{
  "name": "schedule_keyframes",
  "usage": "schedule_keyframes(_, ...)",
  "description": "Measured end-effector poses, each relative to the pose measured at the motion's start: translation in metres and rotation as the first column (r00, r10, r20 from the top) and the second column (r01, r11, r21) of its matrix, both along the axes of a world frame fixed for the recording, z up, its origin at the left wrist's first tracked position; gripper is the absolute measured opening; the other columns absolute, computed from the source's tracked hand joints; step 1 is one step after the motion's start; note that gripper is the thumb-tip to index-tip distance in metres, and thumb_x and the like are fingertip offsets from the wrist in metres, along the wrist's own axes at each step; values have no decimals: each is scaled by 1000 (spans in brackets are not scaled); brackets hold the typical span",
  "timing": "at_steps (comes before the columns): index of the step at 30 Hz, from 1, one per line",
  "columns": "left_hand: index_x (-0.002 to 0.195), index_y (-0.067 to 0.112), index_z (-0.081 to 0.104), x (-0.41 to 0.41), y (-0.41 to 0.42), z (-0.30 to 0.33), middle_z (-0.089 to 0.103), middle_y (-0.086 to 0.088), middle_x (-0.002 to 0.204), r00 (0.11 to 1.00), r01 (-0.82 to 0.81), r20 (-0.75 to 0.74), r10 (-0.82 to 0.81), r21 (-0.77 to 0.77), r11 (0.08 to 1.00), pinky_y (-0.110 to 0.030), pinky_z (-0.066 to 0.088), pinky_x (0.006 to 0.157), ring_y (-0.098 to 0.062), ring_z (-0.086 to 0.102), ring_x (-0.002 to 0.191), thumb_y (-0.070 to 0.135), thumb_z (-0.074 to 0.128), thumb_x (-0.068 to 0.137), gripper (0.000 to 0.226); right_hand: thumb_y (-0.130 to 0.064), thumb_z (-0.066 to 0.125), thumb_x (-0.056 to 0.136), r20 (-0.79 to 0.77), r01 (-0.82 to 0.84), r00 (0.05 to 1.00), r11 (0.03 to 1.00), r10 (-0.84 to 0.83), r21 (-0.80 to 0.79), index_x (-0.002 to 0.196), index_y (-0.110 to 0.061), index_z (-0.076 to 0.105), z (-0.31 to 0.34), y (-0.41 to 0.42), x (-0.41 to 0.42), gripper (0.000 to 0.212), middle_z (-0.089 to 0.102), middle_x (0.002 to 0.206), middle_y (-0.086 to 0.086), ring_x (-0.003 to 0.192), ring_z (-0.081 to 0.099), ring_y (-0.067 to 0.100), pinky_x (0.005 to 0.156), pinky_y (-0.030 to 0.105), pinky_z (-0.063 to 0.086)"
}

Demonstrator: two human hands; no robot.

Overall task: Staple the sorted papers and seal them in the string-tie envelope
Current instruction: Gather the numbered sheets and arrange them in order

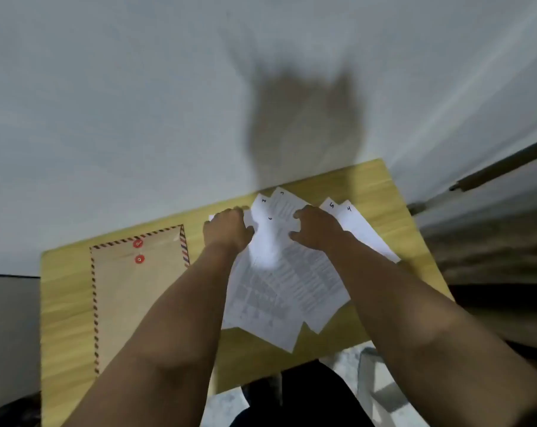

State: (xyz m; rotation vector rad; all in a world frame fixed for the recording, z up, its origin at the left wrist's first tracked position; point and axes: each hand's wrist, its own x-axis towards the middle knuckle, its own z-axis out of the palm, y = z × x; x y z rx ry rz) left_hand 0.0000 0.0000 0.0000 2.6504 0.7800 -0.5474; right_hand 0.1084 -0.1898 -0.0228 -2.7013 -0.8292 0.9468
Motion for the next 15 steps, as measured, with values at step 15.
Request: schedule_keyframes(15,155,21,40,52,-17,-68,45,-11,153,951,-303,-16,307,-232,925,-56,46,108,-40,51,136,41,67,95,69,-43,60,93,122,-80,989,993,90,-84,137,-17,55,-53,-13,9,52,33,158,9,143,37,29,102,48,49)
